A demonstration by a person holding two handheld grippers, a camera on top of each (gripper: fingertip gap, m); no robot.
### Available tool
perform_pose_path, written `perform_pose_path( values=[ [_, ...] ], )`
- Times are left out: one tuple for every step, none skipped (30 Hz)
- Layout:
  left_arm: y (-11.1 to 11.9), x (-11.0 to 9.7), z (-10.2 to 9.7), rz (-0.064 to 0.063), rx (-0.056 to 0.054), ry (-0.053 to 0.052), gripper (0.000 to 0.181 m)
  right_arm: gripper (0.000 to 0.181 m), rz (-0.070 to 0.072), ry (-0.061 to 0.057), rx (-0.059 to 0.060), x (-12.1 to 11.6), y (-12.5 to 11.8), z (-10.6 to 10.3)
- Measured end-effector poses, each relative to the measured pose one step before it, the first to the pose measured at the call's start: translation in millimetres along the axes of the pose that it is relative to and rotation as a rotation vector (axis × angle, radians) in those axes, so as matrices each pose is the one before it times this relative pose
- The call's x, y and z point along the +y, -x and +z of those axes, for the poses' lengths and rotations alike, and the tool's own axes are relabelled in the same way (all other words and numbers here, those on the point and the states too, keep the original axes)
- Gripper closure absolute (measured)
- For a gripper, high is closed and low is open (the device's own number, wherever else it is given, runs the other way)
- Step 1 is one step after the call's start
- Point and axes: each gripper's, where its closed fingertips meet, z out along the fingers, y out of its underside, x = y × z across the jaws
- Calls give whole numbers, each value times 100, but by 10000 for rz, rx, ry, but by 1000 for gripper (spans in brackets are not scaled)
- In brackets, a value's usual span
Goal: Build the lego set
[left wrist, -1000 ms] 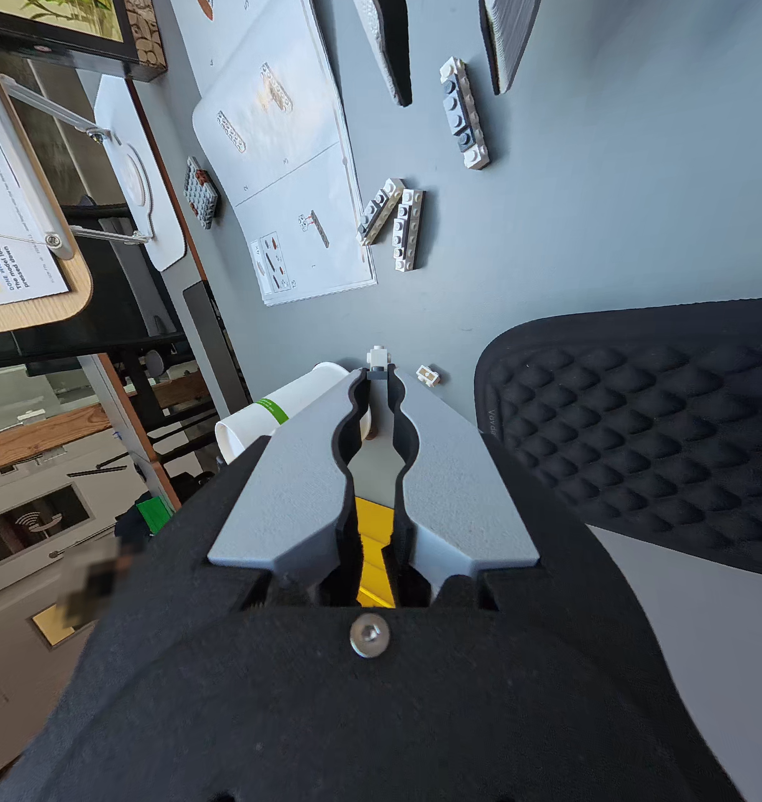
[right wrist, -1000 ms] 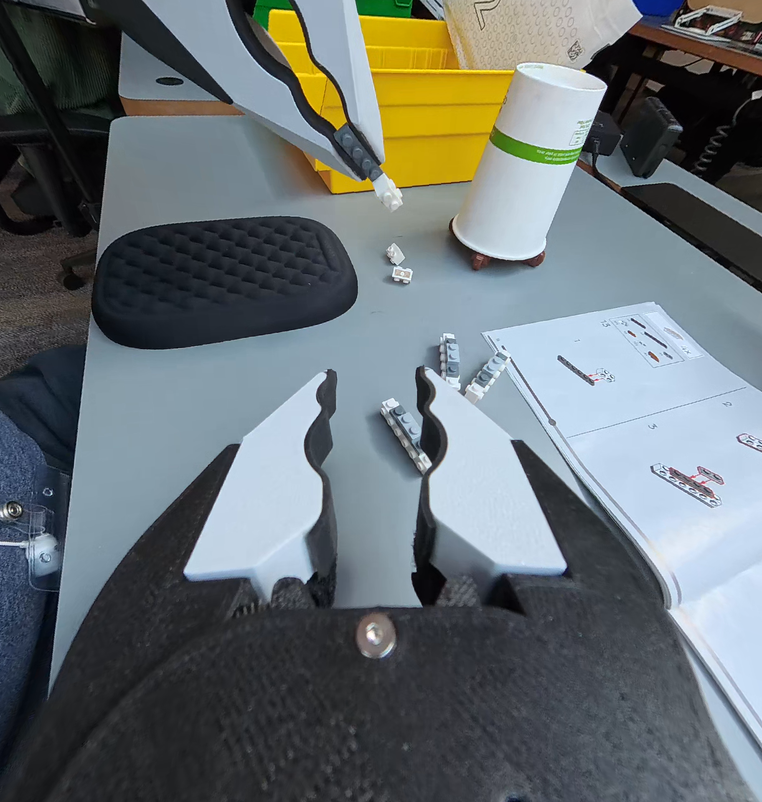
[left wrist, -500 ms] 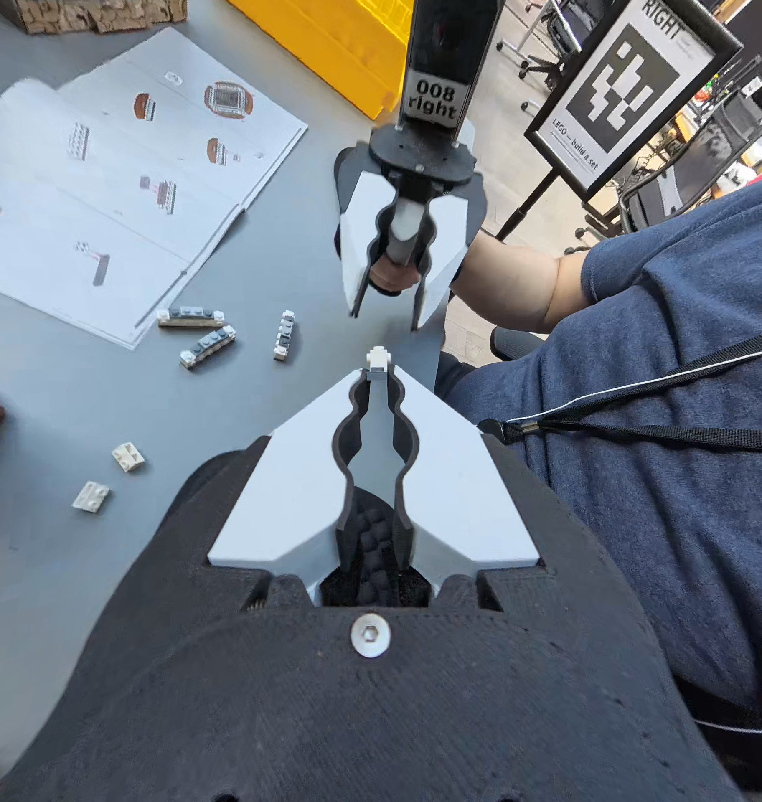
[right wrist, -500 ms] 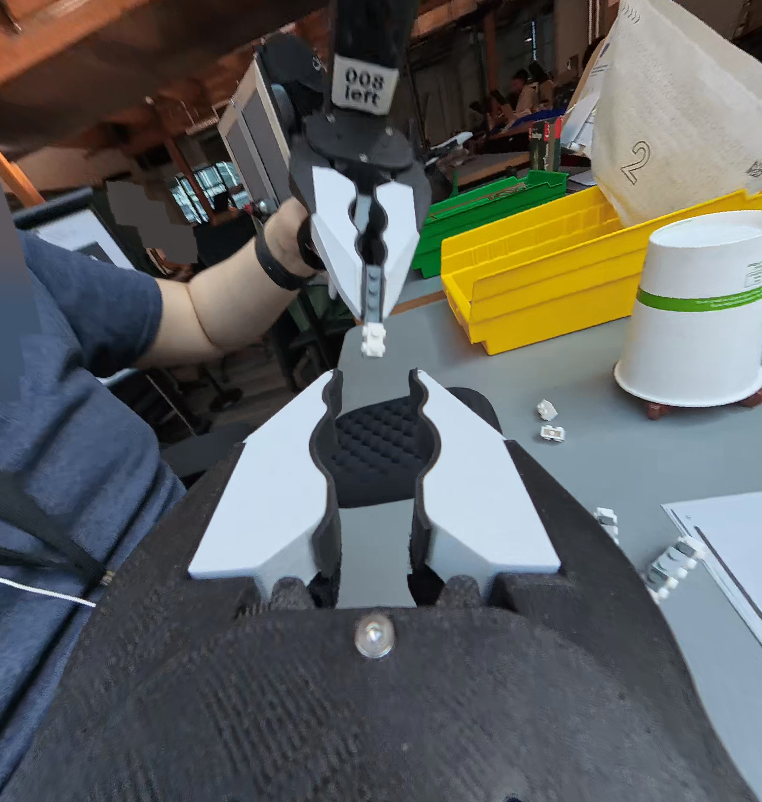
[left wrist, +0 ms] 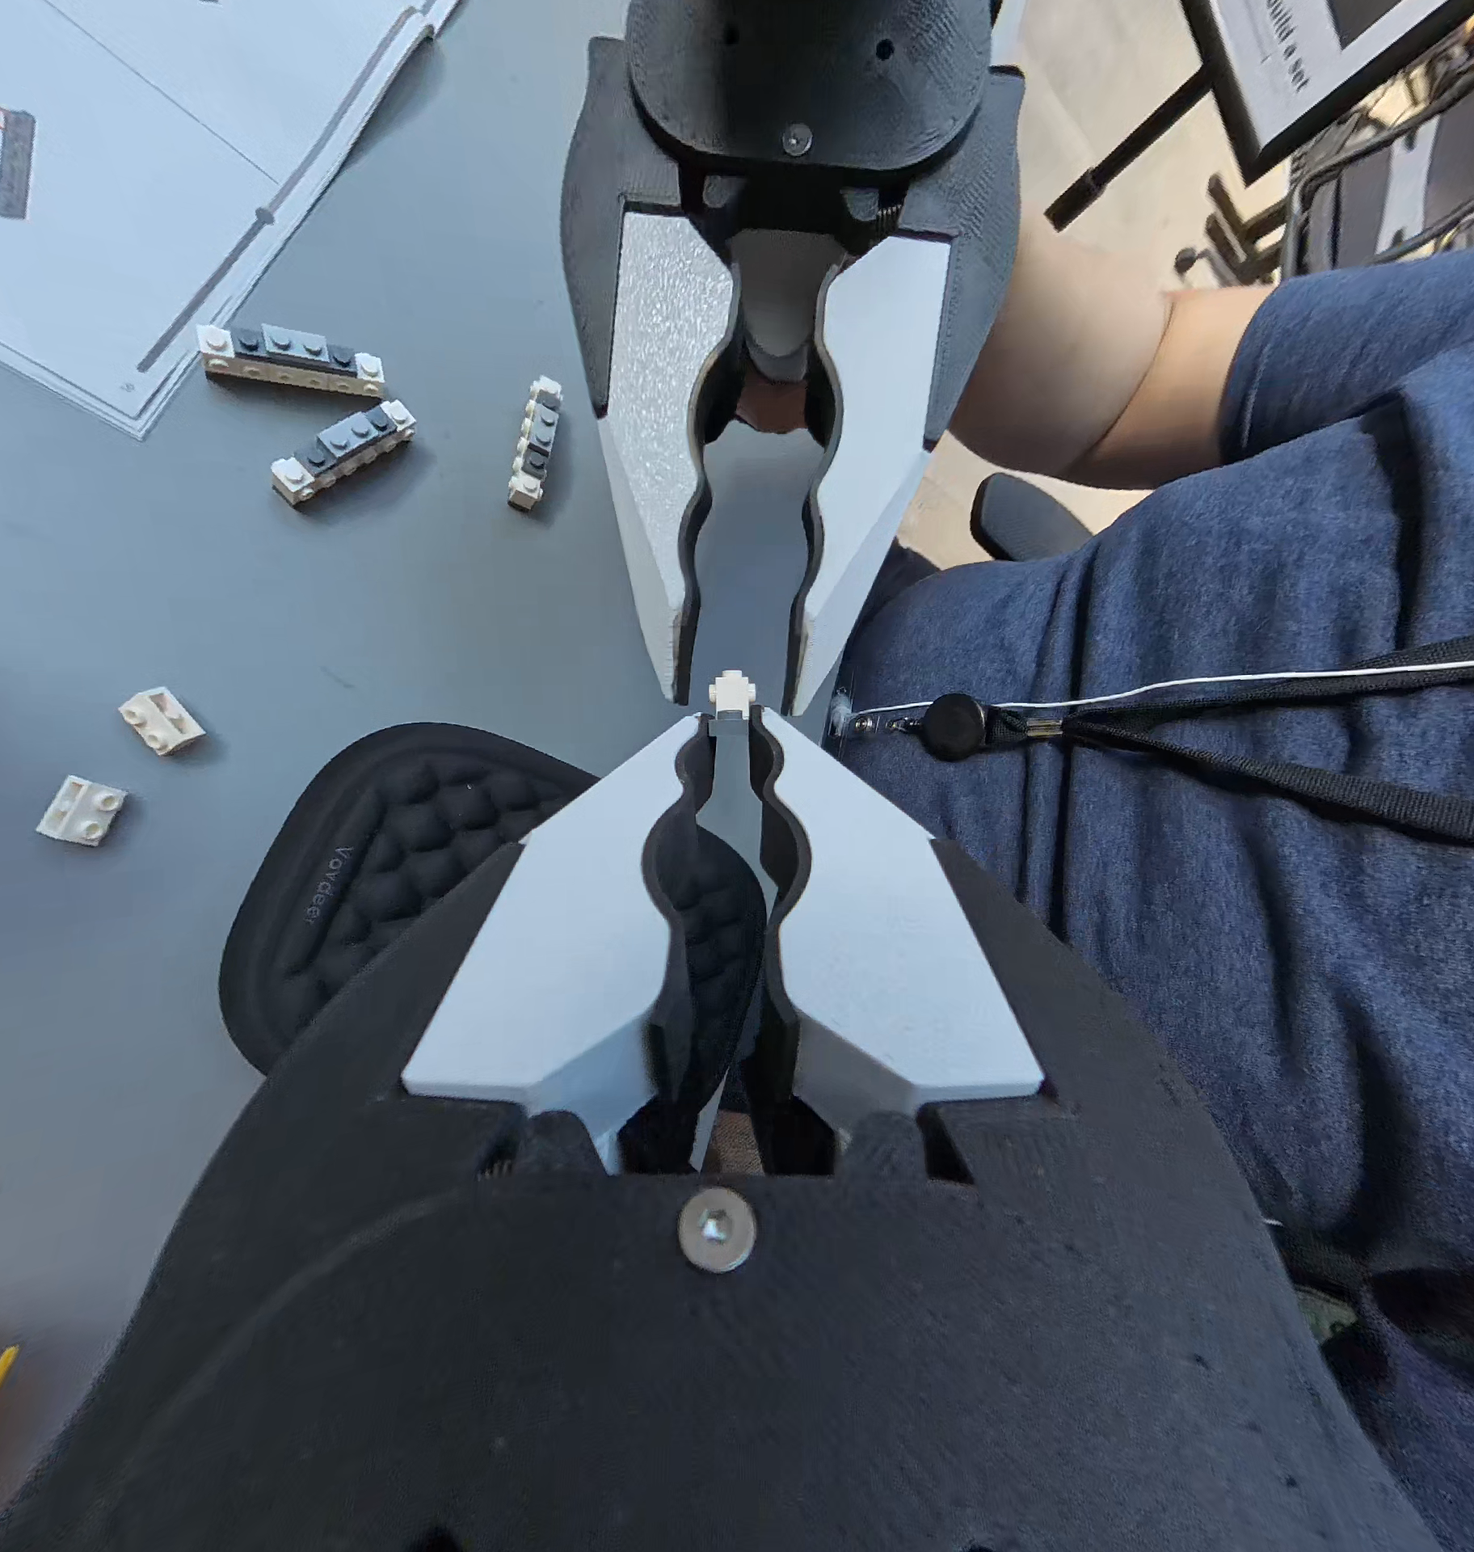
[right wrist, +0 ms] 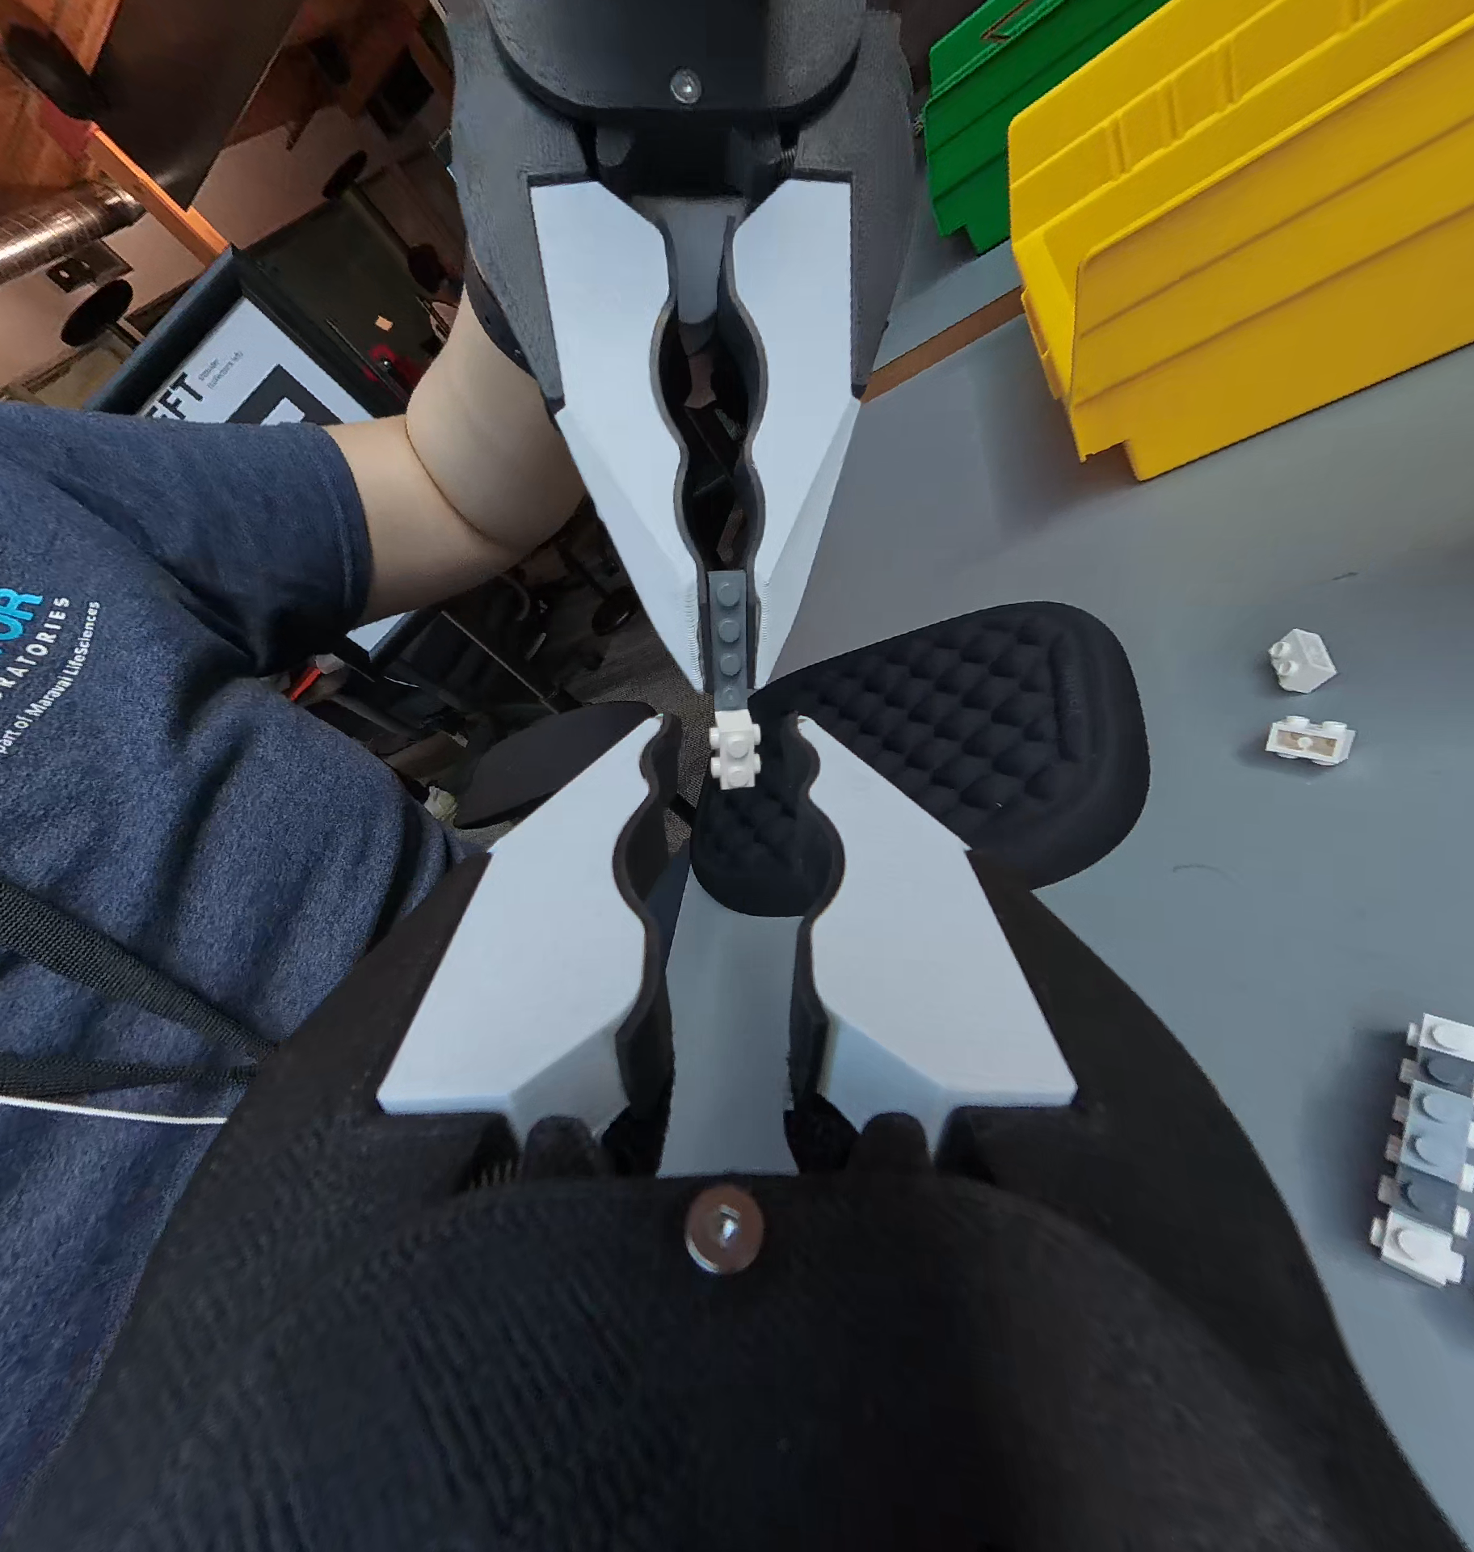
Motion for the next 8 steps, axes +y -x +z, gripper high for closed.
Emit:
perform_pose_path(
  values=[
    [-170,-104,113,337,-287,328,176,160,-212,-17,19,123,-17,185],
    [202,-58,47,332,-558,427,175,161,-250,-2,72,110,-101,134],
    [429,-34,-25,426,-760,503,175,164,-313,-87,296,-42,-400,32],
    [-19,-149,-28,552,-536,450,175,171,-610,-146,144,-100,-100,-91],
    [-197,-223,-50,551,-444,425,175,171,-638,-155,121,-149,70,-154],
    [-34,-262,-117,511,-570,429,176,171,-869,-273,253,-274,-12,-266],
    [-7,-324,-163,595,-658,399,176,171,-976,-369,346,-380,-35,-340],
    [-37,-359,-239,740,-687,392,176,171,-985,-329,336,-413,57,-361]
  ],
)
